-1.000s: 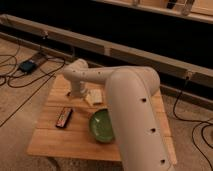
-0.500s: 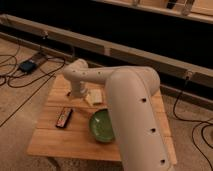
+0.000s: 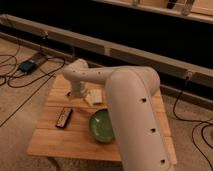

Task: Push the eraser across the table

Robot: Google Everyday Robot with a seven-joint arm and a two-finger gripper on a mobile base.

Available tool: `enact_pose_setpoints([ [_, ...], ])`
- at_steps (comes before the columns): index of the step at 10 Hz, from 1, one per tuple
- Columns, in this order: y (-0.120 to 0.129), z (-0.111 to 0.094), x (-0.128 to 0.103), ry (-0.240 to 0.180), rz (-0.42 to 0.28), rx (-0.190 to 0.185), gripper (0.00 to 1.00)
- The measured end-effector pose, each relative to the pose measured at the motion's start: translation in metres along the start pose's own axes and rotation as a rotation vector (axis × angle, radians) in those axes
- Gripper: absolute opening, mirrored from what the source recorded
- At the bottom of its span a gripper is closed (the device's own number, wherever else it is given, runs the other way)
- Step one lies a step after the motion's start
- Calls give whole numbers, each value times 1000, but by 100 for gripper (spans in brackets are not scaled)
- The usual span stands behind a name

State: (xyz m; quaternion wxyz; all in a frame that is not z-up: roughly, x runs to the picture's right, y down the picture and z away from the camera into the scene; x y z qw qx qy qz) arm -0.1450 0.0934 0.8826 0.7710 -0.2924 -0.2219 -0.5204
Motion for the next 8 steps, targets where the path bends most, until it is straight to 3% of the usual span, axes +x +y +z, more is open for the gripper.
enact_pose_setpoints([
  [5, -1, 1, 1, 2, -1, -2, 80],
  [8, -11, 13, 8, 26, -15, -18, 80],
])
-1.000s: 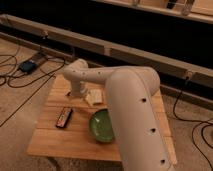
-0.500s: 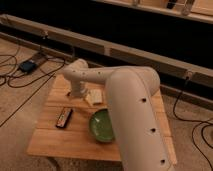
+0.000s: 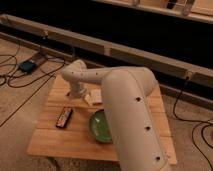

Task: Push the eraser across the table

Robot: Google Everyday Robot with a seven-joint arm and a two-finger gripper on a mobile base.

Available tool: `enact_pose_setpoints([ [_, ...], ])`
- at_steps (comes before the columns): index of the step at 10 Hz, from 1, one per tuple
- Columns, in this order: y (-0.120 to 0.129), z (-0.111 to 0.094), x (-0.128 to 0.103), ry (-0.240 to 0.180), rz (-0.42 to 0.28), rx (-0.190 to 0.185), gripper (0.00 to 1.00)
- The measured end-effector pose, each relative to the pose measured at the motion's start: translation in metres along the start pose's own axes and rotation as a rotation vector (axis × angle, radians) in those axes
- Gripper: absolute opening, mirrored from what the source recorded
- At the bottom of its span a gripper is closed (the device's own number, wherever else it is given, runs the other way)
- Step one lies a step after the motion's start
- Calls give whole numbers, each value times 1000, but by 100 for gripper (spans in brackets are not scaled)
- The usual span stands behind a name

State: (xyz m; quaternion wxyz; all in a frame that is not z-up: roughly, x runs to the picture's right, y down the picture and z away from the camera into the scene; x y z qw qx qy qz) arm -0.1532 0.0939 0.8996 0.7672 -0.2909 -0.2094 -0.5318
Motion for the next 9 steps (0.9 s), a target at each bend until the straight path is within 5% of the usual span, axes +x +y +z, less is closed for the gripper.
enact_pose_setpoints([
  [3, -6, 11, 6, 16, -9, -17, 80],
  [9, -14, 37, -31, -16, -102, -58, 80],
])
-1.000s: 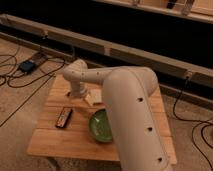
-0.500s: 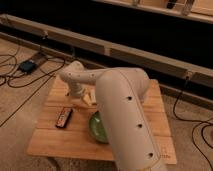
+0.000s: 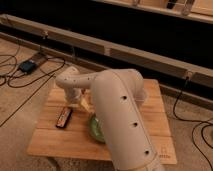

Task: Push the eraser across the table

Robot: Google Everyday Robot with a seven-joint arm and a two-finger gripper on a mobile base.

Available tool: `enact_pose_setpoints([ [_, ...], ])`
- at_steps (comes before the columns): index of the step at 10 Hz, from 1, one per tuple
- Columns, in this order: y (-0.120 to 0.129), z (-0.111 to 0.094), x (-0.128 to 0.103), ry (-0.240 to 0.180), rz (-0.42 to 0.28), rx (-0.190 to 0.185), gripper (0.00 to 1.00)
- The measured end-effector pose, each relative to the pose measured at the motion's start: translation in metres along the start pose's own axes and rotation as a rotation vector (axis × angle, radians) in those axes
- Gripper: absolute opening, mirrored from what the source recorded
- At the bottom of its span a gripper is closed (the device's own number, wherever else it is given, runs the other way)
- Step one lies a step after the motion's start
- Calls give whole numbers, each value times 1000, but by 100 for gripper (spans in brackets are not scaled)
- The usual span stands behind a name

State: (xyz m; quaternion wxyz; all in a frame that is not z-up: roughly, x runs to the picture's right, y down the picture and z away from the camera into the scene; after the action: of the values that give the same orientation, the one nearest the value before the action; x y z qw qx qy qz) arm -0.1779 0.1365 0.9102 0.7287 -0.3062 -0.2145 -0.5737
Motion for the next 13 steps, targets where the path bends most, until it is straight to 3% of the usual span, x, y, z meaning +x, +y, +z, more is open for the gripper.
enact_pose_setpoints([
  [13, 15, -8, -81, -75, -115, 0, 80],
])
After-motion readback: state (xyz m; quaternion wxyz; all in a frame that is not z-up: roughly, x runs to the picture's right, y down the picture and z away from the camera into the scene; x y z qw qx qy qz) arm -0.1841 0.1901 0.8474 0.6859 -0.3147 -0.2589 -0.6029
